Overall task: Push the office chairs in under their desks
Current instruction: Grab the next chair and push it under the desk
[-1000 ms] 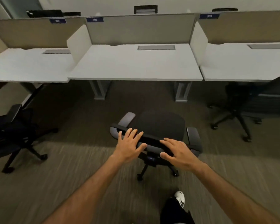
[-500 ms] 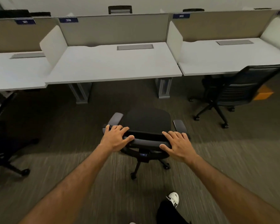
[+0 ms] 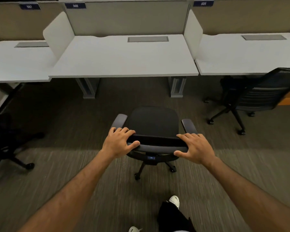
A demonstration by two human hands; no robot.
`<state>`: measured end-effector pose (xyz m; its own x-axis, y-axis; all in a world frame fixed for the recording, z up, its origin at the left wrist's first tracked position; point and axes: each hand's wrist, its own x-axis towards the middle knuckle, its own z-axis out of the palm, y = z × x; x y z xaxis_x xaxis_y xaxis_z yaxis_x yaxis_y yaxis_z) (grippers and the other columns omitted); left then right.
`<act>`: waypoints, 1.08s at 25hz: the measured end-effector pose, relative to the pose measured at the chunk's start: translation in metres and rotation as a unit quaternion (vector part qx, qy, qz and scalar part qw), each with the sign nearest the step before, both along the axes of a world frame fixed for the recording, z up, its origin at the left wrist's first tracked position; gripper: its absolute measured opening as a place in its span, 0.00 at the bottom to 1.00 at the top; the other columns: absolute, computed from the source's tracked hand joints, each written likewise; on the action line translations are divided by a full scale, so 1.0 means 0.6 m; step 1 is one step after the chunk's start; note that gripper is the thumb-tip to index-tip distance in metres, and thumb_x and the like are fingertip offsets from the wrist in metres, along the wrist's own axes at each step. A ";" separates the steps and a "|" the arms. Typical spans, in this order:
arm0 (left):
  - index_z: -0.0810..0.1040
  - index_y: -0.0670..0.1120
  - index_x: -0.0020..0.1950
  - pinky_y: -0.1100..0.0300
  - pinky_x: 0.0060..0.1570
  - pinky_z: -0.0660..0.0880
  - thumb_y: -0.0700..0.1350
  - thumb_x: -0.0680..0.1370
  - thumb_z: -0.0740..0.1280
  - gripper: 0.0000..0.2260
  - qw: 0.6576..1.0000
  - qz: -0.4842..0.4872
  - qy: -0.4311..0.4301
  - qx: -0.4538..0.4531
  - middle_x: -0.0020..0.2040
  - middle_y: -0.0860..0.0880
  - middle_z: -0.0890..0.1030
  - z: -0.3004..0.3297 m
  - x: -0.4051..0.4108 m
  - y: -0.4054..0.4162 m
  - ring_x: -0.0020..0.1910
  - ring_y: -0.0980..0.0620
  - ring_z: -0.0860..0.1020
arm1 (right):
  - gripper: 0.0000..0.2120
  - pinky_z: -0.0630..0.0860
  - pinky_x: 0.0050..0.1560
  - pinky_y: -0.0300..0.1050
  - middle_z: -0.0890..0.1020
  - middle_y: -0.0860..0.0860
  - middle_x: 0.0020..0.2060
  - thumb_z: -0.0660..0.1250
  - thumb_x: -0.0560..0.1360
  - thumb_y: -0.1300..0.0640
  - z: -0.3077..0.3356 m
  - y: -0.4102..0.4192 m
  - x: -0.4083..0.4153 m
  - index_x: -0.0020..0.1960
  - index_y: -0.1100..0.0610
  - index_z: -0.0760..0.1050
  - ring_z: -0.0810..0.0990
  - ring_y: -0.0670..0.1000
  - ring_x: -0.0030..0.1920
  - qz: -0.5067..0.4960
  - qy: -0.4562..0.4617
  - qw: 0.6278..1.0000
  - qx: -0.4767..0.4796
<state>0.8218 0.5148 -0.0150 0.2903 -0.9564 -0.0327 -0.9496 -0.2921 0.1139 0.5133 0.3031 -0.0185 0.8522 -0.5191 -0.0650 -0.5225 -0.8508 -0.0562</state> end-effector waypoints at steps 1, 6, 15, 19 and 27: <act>0.73 0.58 0.70 0.47 0.64 0.66 0.75 0.78 0.44 0.33 1.000 0.010 0.003 -0.001 0.61 0.55 0.79 -0.001 0.005 -0.010 0.59 0.53 0.76 | 0.46 0.71 0.59 0.51 0.80 0.45 0.61 0.45 0.71 0.17 0.001 -0.015 0.009 0.75 0.46 0.68 0.78 0.49 0.58 0.007 0.000 1.000 -0.001; 0.72 0.58 0.72 0.47 0.66 0.65 0.75 0.77 0.44 0.34 0.999 0.047 0.013 -0.001 0.64 0.55 0.78 0.005 0.031 -0.056 0.63 0.53 0.75 | 0.47 0.71 0.61 0.52 0.79 0.46 0.64 0.44 0.71 0.17 0.009 -0.086 0.066 0.76 0.46 0.67 0.77 0.49 0.61 0.028 0.000 1.000 0.009; 0.74 0.59 0.70 0.50 0.63 0.66 0.76 0.76 0.44 0.35 0.996 0.090 0.007 -0.015 0.62 0.57 0.79 0.011 0.136 -0.159 0.60 0.54 0.76 | 0.46 0.72 0.60 0.55 0.81 0.47 0.61 0.44 0.71 0.18 0.015 -0.211 0.190 0.75 0.48 0.69 0.79 0.51 0.59 0.053 -0.020 0.998 0.007; 0.76 0.59 0.68 0.51 0.62 0.67 0.76 0.77 0.46 0.33 0.995 0.094 0.005 -0.027 0.60 0.58 0.80 0.006 0.200 -0.188 0.58 0.55 0.77 | 0.45 0.73 0.59 0.54 0.82 0.47 0.59 0.46 0.72 0.18 0.012 -0.236 0.252 0.73 0.48 0.71 0.80 0.50 0.58 0.056 -0.025 0.998 -0.004; 0.76 0.59 0.68 0.50 0.63 0.68 0.76 0.76 0.46 0.34 0.996 0.071 0.022 -0.045 0.62 0.58 0.80 0.008 0.388 -0.247 0.60 0.55 0.77 | 0.46 0.71 0.60 0.53 0.81 0.45 0.62 0.45 0.71 0.18 0.012 -0.274 0.424 0.74 0.47 0.70 0.79 0.50 0.59 0.025 -0.024 0.999 -0.001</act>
